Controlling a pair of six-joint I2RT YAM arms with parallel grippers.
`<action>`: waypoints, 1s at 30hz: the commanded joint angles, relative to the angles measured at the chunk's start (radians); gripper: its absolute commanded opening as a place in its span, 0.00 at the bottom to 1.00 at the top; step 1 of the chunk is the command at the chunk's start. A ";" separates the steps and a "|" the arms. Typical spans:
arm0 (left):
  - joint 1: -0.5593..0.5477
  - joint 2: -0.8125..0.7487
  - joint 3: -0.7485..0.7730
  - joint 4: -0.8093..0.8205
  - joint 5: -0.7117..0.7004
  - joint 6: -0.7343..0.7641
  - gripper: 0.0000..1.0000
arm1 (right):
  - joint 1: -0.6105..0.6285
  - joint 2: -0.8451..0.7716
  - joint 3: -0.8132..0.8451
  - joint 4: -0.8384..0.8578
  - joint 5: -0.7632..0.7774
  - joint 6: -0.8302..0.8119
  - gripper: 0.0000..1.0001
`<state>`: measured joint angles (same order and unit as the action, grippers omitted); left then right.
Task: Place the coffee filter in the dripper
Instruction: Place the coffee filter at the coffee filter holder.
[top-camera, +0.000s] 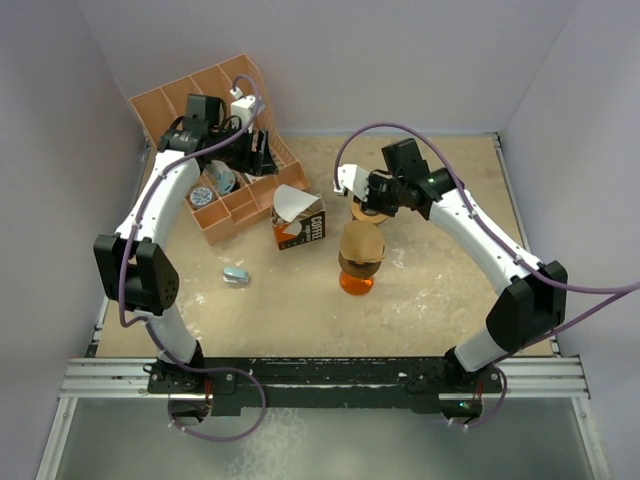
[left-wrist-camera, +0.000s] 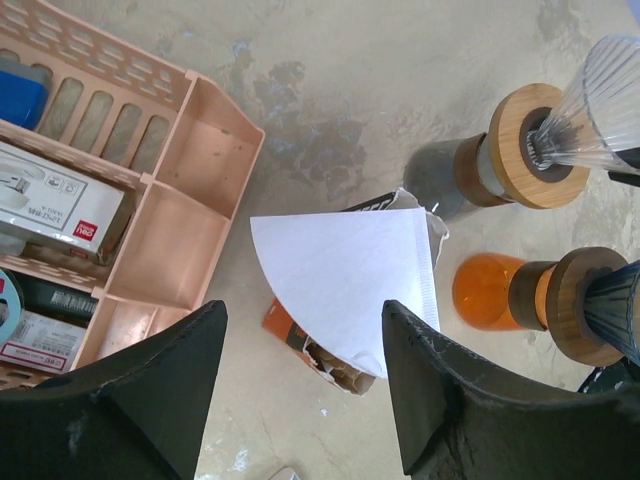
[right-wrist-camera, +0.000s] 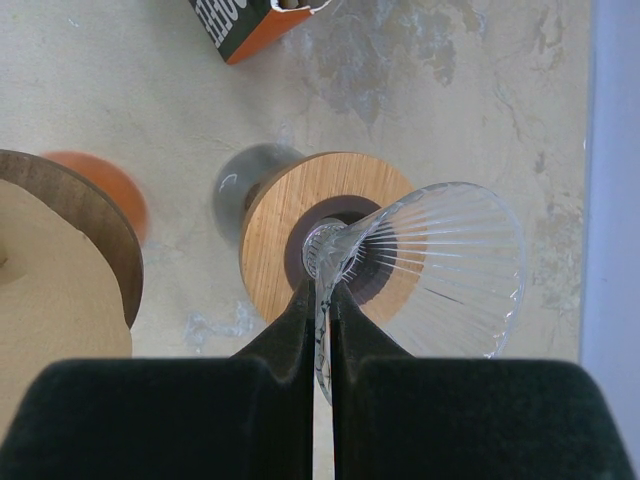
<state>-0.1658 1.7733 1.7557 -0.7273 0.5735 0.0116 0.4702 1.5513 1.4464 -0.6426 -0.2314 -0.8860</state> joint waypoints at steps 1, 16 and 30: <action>0.006 0.006 0.047 0.030 0.037 -0.006 0.61 | 0.008 -0.008 0.000 0.011 -0.030 -0.007 0.01; -0.022 0.013 0.010 0.169 0.060 -0.069 0.61 | 0.006 -0.022 0.095 -0.034 -0.134 0.025 0.36; -0.185 0.075 0.049 0.300 -0.073 -0.296 0.61 | -0.076 -0.139 0.118 0.132 -0.181 0.199 0.46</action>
<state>-0.3126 1.8496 1.7634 -0.5499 0.5591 -0.1463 0.4545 1.4815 1.5448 -0.6159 -0.3634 -0.7826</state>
